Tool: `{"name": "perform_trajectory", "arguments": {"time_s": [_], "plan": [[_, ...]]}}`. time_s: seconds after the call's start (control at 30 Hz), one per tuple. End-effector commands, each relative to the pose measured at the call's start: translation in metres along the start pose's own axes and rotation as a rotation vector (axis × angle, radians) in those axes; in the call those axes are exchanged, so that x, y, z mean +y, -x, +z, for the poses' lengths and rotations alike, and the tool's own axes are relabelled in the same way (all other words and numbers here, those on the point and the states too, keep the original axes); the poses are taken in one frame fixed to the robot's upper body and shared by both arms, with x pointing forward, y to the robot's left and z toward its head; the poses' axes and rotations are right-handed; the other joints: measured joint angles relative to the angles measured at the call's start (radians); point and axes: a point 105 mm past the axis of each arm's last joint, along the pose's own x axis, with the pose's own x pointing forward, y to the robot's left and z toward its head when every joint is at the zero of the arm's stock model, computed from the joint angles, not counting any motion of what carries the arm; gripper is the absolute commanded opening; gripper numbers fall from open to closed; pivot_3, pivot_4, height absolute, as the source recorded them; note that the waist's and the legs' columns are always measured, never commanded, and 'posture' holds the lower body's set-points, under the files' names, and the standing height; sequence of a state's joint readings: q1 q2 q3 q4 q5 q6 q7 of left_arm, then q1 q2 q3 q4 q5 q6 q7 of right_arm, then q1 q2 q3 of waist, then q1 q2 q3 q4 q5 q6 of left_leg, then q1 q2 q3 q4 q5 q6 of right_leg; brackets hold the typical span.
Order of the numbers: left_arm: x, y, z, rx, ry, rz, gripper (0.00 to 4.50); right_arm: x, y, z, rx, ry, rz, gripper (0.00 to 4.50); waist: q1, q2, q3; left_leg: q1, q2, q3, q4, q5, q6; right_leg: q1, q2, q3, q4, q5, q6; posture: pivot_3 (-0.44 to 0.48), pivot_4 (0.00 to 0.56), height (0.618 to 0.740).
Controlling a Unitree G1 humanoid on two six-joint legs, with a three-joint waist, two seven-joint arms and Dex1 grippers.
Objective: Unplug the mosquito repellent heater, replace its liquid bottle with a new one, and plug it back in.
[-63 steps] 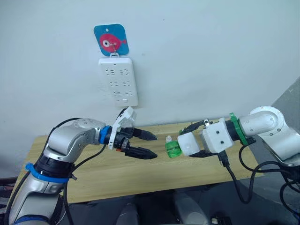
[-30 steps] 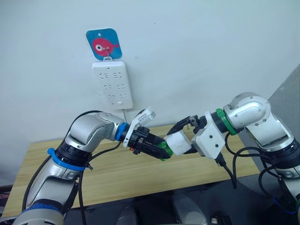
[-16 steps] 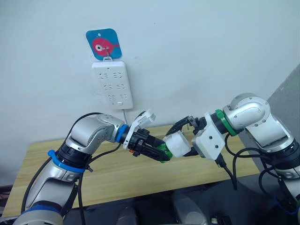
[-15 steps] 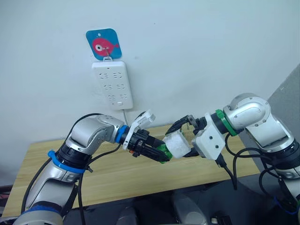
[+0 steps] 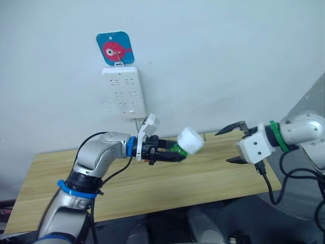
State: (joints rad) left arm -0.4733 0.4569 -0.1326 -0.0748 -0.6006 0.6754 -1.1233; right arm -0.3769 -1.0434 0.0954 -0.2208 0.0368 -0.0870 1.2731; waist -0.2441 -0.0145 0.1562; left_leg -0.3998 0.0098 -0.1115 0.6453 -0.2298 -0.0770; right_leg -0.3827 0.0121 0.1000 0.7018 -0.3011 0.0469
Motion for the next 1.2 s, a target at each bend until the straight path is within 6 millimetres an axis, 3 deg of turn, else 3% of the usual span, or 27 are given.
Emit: {"name": "perform_trajectory", "arguments": {"time_s": [0.03, 0.27, 0.5, 0.77, 1.2], "plan": [[-0.006, -0.002, 0.012, -0.107, -0.161, 0.068, 2.26, -0.007, 0.018, 0.013, -0.063, -0.244, -0.197, 4.5, -0.003, 0.001, -0.001, 0.0, 0.0, 0.0, 0.0, 0.0, 0.0, 0.0, 0.0, 0.0, 0.0, 0.0, 0.0, -0.281, 0.082, 0.74], [-0.017, -0.015, 0.01, -0.225, -0.286, 0.146, 2.26, 0.0, 0.011, 0.053, -0.4, -0.876, -0.419, 4.5, -0.005, 0.001, -0.008, 0.003, 0.001, 0.0, 0.001, 0.0, 0.0, 0.004, 0.002, 0.001, 0.0, 0.0, 0.0, -0.293, 0.086, 0.74], [-0.009, -0.017, 0.015, -0.288, -0.369, 0.243, 2.26, -0.017, -0.004, 0.079, -0.573, -1.15, -0.555, 4.5, -0.006, 0.005, -0.022, 0.003, 0.001, 0.0, 0.0, 0.0, 0.001, 0.005, 0.003, 0.001, -0.003, -0.001, 0.002, -0.292, 0.081, 0.74], [-0.002, -0.02, 0.018, -0.337, -0.42, 0.307, 2.26, -0.028, -0.01, 0.102, -0.656, -1.2, -0.532, 4.5, -0.007, 0.006, -0.024, 0.002, 0.001, 0.0, -0.001, -0.001, 0.002, 0.005, 0.003, 0.001, -0.004, -0.002, 0.004, -0.296, 0.078, 0.74], [-0.006, -0.027, 0.024, -0.369, -0.458, 0.312, 2.26, -0.046, -0.021, 0.11, -0.721, -1.26, -0.547, 4.5, -0.007, 0.006, -0.027, 0.002, 0.001, 0.0, -0.001, -0.001, 0.002, 0.005, 0.003, 0.001, -0.005, -0.003, 0.005, -0.286, 0.067, 0.74]]}}
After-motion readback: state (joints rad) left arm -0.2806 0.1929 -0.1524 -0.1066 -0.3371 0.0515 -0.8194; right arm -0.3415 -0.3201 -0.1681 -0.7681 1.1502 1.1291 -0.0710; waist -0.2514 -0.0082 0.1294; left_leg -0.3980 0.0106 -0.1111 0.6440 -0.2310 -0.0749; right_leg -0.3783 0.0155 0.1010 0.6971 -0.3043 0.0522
